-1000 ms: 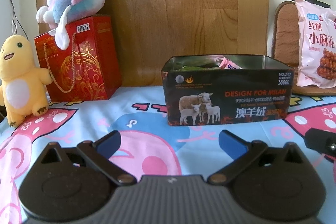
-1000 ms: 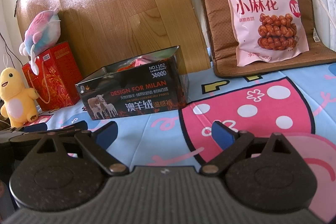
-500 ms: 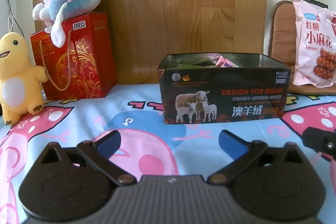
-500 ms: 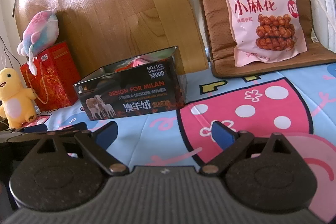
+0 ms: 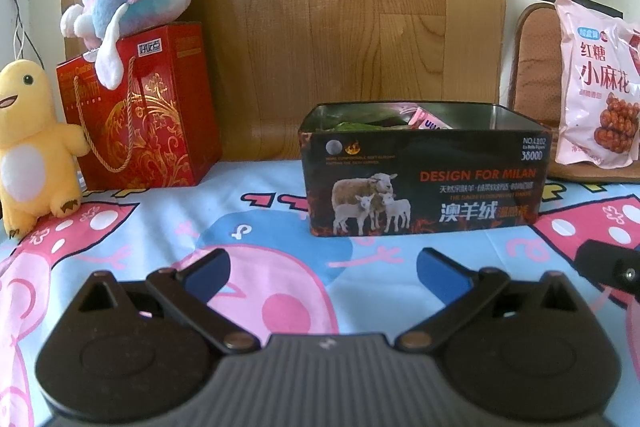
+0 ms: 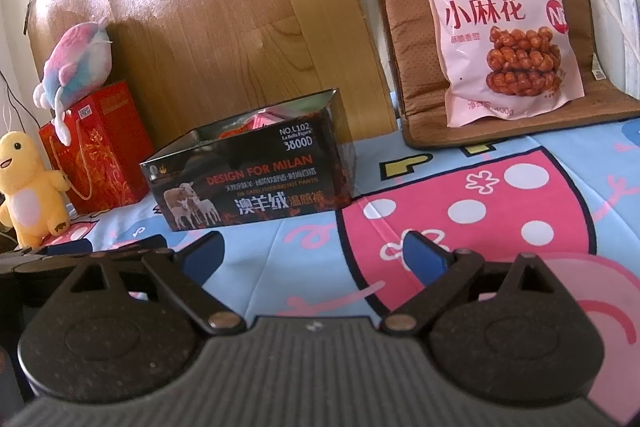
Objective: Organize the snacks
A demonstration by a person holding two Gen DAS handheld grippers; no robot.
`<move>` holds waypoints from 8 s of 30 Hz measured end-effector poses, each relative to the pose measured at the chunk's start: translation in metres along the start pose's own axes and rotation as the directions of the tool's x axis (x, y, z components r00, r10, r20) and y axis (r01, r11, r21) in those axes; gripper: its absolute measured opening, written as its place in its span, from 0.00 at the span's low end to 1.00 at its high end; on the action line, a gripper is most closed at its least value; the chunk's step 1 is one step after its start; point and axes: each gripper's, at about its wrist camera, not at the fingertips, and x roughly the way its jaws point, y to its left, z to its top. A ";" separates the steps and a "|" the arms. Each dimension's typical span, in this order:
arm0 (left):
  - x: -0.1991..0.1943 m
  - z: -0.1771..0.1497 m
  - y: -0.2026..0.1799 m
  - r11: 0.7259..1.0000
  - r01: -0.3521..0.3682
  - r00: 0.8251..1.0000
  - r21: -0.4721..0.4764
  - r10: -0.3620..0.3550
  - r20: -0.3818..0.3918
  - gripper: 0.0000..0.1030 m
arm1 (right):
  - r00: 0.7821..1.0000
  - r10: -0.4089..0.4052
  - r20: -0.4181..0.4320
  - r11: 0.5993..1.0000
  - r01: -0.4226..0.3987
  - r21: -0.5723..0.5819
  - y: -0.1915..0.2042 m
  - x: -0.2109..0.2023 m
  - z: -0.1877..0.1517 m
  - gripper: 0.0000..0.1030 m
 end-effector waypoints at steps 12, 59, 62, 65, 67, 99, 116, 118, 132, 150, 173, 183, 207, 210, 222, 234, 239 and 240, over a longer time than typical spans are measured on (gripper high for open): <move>0.001 0.000 -0.003 1.000 -0.014 1.000 0.015 0.014 -0.010 1.00 | 1.000 0.023 -0.001 0.999 -0.023 -0.029 0.003 -0.003 -0.001 0.95; 0.005 0.000 0.007 0.997 0.044 0.998 -0.055 -0.047 -0.045 1.00 | 0.999 0.035 -0.024 0.998 -0.037 -0.047 0.005 -0.001 -0.002 0.95; 0.006 0.001 0.010 0.997 0.032 0.998 -0.067 -0.036 -0.055 1.00 | 0.999 0.035 -0.024 0.998 -0.036 -0.048 0.005 -0.001 -0.002 0.95; 0.007 0.001 0.012 0.996 0.037 0.997 -0.081 -0.042 -0.060 1.00 | 0.999 0.032 -0.023 0.998 -0.033 -0.047 0.004 -0.001 -0.002 0.95; 0.007 0.001 0.013 0.996 0.042 0.997 -0.085 -0.047 -0.062 1.00 | 0.999 0.031 -0.022 0.998 -0.032 -0.046 0.004 -0.001 -0.002 0.95; 0.005 -0.002 0.012 0.997 0.012 0.997 -0.073 -0.018 -0.074 1.00 | 1.000 0.022 -0.017 0.999 -0.022 -0.043 0.004 -0.002 -0.003 0.95; 0.002 -0.003 0.006 0.999 0.018 0.999 -0.035 -0.020 -0.047 1.00 | 0.999 0.029 -0.019 0.999 -0.030 -0.042 0.004 -0.002 -0.003 0.95; 0.001 -0.002 0.006 0.999 0.023 0.999 -0.040 -0.025 -0.048 1.00 | 0.999 0.031 -0.019 0.999 -0.032 -0.041 0.004 -0.002 -0.003 0.95; 0.000 -0.002 0.004 1.000 0.016 0.999 -0.020 -0.017 -0.043 1.00 | 0.999 0.032 -0.021 0.999 -0.033 -0.043 0.004 -0.001 -0.003 0.95; -0.002 -0.002 0.002 1.000 0.026 0.999 -0.011 -0.027 -0.029 1.00 | 0.999 0.033 -0.022 0.999 -0.034 -0.040 0.004 -0.001 -0.002 0.95; -0.003 0.000 0.004 0.999 -0.019 1.000 -0.029 0.018 -0.016 1.00 | 0.999 0.037 -0.023 0.999 -0.038 -0.038 0.005 -0.001 -0.002 0.95; -0.003 -0.001 0.004 1.000 -0.012 1.000 -0.019 0.012 -0.022 1.00 | 0.999 0.037 -0.024 0.999 -0.038 -0.039 0.005 -0.001 -0.002 0.95; -0.004 -0.003 -0.003 0.999 -0.008 1.000 0.034 0.008 -0.019 1.00 | 0.999 0.036 -0.022 0.999 -0.036 -0.035 0.004 -0.001 -0.002 0.95; -0.005 -0.003 -0.005 0.999 -0.009 1.000 0.048 0.010 -0.015 1.00 | 0.999 0.036 -0.022 0.999 -0.037 -0.036 0.004 -0.001 -0.002 0.95; -0.005 -0.003 -0.006 0.998 -0.010 1.000 0.057 0.011 -0.017 1.00 | 0.999 0.038 -0.027 0.999 -0.039 -0.036 0.004 0.000 -0.002 0.95; -0.002 -0.003 -0.006 0.998 -0.009 0.999 0.061 0.012 -0.034 1.00 | 0.999 0.039 -0.028 0.999 -0.040 -0.035 0.004 -0.001 -0.001 0.95; -0.002 -0.004 -0.007 0.998 -0.014 0.999 0.067 0.017 -0.037 1.00 | 0.999 0.039 -0.027 0.999 -0.040 -0.035 0.004 -0.001 -0.001 0.95; -0.002 -0.004 -0.007 0.998 -0.015 0.999 0.067 0.018 -0.037 1.00 | 0.999 0.039 -0.027 0.999 -0.040 -0.035 0.004 -0.001 -0.001 0.95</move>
